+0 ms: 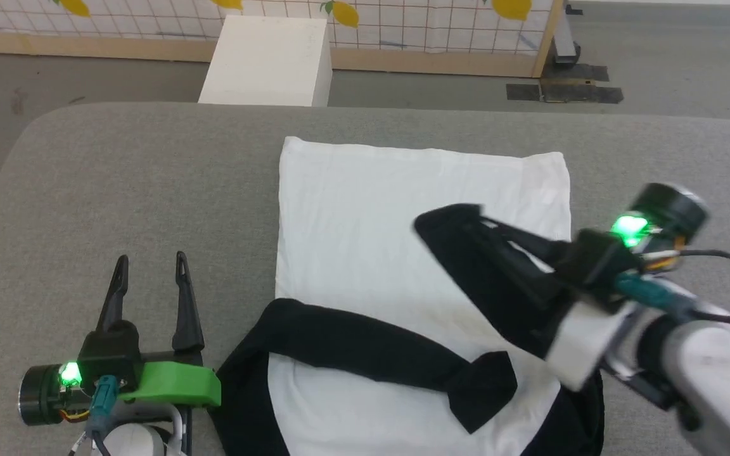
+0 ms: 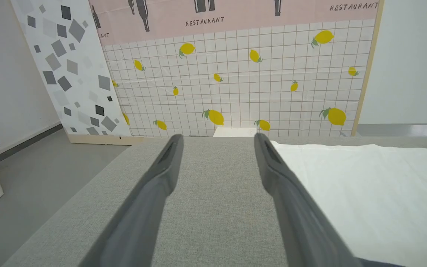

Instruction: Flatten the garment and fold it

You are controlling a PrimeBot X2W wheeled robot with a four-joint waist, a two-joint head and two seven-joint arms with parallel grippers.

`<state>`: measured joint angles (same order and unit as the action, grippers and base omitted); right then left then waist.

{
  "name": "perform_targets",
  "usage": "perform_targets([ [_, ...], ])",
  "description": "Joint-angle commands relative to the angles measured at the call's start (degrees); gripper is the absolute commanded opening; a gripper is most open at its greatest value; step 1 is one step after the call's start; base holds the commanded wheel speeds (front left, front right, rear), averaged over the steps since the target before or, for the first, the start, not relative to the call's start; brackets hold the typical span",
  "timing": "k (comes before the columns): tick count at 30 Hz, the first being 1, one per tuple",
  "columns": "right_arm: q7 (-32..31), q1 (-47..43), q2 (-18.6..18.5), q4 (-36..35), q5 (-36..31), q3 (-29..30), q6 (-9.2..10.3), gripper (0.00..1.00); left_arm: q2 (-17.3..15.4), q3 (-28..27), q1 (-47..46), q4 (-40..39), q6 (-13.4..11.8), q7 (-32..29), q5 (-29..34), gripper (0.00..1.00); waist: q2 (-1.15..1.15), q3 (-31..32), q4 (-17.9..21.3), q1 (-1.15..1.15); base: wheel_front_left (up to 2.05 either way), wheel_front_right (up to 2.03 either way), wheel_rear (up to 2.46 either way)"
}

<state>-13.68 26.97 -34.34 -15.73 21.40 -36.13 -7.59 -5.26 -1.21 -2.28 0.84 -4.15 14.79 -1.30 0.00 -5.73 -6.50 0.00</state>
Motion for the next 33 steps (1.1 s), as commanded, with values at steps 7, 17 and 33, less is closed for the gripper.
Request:
perform_targets([
  [7,4.2,9.6,5.2,11.7,-2.0,-16.3,0.1,0.0,0.9,1.5,-2.0,0.7,0.0,0.2,0.0,1.0,0.0,-2.7,-3.0,0.0,0.0,0.0,0.0],
  [17,6.8,13.4,14.5,29.8,-0.3,-28.8,0.1,0.0,1.8,2.8,-5.0,2.1,-0.4,0.2,-1.0,1.0,0.0,-6.2,-6.2,0.0,0.0,0.0,0.0],
  [33,16.4,13.6,17.4,40.6,3.5,-35.7,0.1,1.0,1.1,0.2,-4.6,3.7,-0.2,0.2,-0.7,1.0,0.0,-3.5,-2.8,0.0,0.0,0.0,0.0],
])
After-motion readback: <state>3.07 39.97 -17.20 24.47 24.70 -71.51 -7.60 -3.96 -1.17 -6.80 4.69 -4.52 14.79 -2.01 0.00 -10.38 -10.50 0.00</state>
